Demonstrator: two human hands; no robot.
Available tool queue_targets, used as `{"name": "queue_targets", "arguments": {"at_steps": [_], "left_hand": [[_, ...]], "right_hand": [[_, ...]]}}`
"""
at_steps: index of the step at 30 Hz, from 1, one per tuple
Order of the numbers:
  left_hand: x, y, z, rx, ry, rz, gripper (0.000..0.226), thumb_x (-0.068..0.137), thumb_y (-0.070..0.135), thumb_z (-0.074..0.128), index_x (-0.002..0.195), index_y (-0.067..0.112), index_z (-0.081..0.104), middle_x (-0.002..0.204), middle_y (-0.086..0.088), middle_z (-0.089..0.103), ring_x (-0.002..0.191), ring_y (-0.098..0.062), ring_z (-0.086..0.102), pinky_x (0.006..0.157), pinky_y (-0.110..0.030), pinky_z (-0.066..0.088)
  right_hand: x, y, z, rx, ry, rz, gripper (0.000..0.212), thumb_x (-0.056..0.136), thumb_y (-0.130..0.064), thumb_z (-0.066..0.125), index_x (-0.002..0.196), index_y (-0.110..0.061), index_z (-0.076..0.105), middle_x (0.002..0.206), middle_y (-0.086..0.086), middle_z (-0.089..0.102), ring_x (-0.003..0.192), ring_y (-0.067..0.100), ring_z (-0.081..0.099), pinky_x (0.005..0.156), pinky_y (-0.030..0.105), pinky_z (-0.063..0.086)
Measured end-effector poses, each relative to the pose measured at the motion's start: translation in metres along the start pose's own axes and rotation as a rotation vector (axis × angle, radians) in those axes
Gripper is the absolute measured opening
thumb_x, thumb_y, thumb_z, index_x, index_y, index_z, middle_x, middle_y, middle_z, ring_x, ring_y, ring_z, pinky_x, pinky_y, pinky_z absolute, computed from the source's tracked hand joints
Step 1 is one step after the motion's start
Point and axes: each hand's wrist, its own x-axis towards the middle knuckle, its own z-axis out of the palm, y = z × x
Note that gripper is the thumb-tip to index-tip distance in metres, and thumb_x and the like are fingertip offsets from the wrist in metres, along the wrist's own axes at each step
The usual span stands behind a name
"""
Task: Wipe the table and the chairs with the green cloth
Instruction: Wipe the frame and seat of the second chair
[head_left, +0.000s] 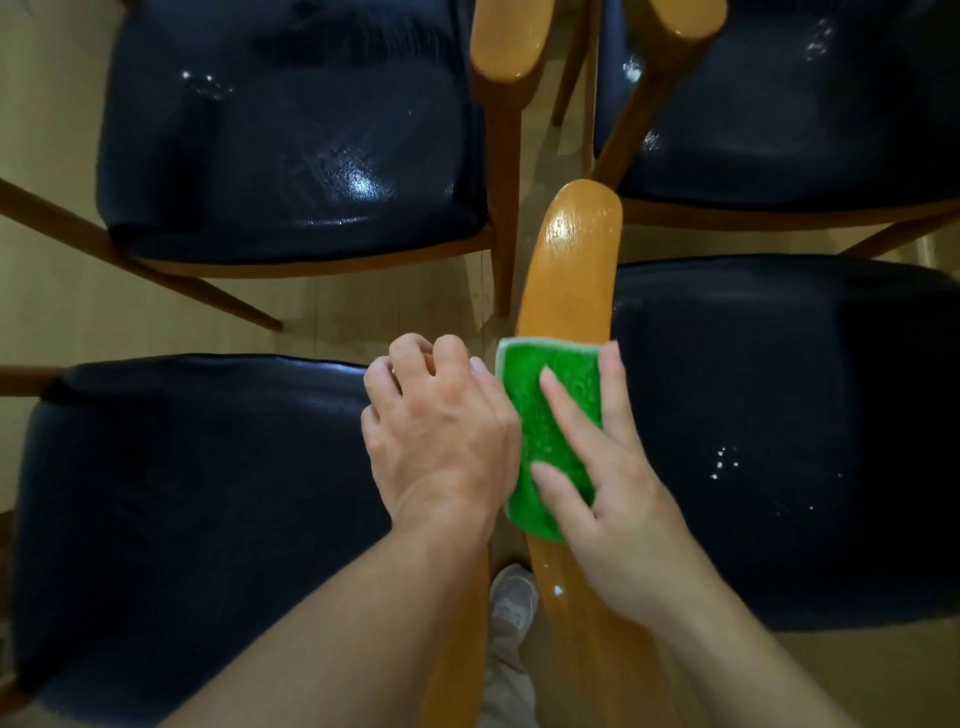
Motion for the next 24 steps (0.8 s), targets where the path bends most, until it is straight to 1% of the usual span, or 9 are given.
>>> {"name": "queue_targets", "arguments": {"at_steps": [2,3,5,7,10,13,18,21,24], "left_hand": [[-0.001,0.001,-0.001,0.0,0.004,-0.009,0.033,0.094,0.04,0.026,0.095,0.022,0.054,0.11,-0.002,0.049,0.104,-0.023,0.045,0.077,-0.038,0.041],[-0.001,0.001,-0.001,0.001,0.003,-0.012,0.033,0.094,0.04,0.026,0.095,0.022,0.054,0.11,-0.002,0.049,0.104,-0.024,0.046,0.077,-0.038,0.041],[-0.001,0.001,0.0,0.002,0.0,-0.014,0.033,0.094,0.039,0.028,0.096,0.021,0.055,0.109,-0.003,0.049,0.104,-0.025,0.047,0.076,-0.039,0.042],[-0.001,0.0,0.001,-0.001,-0.001,-0.016,0.032,0.094,0.039,0.029,0.096,0.021,0.055,0.11,-0.003,0.049,0.104,-0.025,0.047,0.077,-0.039,0.043],[-0.002,0.0,0.002,-0.003,0.0,-0.019,0.031,0.094,0.04,0.029,0.097,0.022,0.055,0.11,-0.003,0.048,0.105,-0.025,0.047,0.077,-0.039,0.043],[-0.003,0.0,0.002,-0.004,0.002,-0.004,0.034,0.094,0.041,0.026,0.097,0.023,0.054,0.11,-0.003,0.047,0.104,-0.024,0.046,0.077,-0.037,0.04],[-0.002,0.001,0.0,-0.007,-0.008,0.003,0.039,0.095,0.043,0.023,0.097,0.022,0.056,0.112,-0.004,0.048,0.104,-0.024,0.045,0.077,-0.036,0.038],[-0.001,0.002,-0.001,-0.014,-0.022,0.003,0.039,0.095,0.044,0.022,0.096,0.023,0.055,0.111,-0.002,0.047,0.104,-0.023,0.044,0.078,-0.036,0.038],[-0.001,0.002,-0.001,-0.017,-0.025,-0.012,0.04,0.095,0.044,0.021,0.096,0.024,0.055,0.112,-0.002,0.047,0.106,-0.023,0.044,0.079,-0.038,0.04]], "right_hand": [[-0.002,0.0,-0.001,0.01,-0.009,0.037,0.067,0.094,-0.034,0.055,0.13,-0.067,0.01,0.145,-0.04,-0.031,0.121,-0.036,-0.005,0.093,0.012,0.033],[0.004,-0.001,-0.003,0.024,0.001,0.053,0.067,0.094,-0.035,0.055,0.129,-0.069,0.009,0.146,-0.039,-0.03,0.122,-0.034,-0.001,0.091,0.011,0.035],[0.027,-0.004,-0.007,0.072,0.066,0.079,0.067,0.095,-0.036,0.053,0.134,-0.067,0.007,0.154,-0.031,-0.02,0.135,-0.014,0.011,0.1,0.021,0.04],[0.064,-0.006,-0.013,0.092,0.171,0.095,0.066,0.098,-0.035,0.049,0.146,-0.054,0.008,0.161,-0.016,-0.005,0.142,0.009,0.023,0.109,0.035,0.038],[0.122,-0.015,-0.029,0.117,0.298,0.109,0.063,0.1,-0.035,0.047,0.153,-0.037,0.013,0.161,0.001,0.014,0.14,0.019,0.031,0.11,0.044,0.039],[0.147,-0.018,-0.038,0.083,0.362,0.111,0.058,0.101,-0.035,0.044,0.153,-0.03,0.019,0.155,0.004,0.028,0.135,0.018,0.037,0.108,0.041,0.04],[0.098,-0.012,-0.025,0.175,0.234,0.098,0.072,0.097,-0.033,0.053,0.152,-0.042,0.007,0.162,-0.009,0.006,0.14,0.014,0.029,0.106,0.039,0.042],[0.039,-0.003,-0.011,0.201,0.116,0.113,0.086,0.094,-0.031,0.058,0.146,-0.057,-0.005,0.158,-0.027,0.0,0.138,-0.004,0.02,0.101,0.018,0.032],[-0.009,0.004,-0.001,0.205,0.006,0.174,0.088,0.093,-0.031,0.058,0.137,-0.07,-0.008,0.152,-0.041,-0.003,0.13,-0.024,0.015,0.105,0.017,0.027]]}}
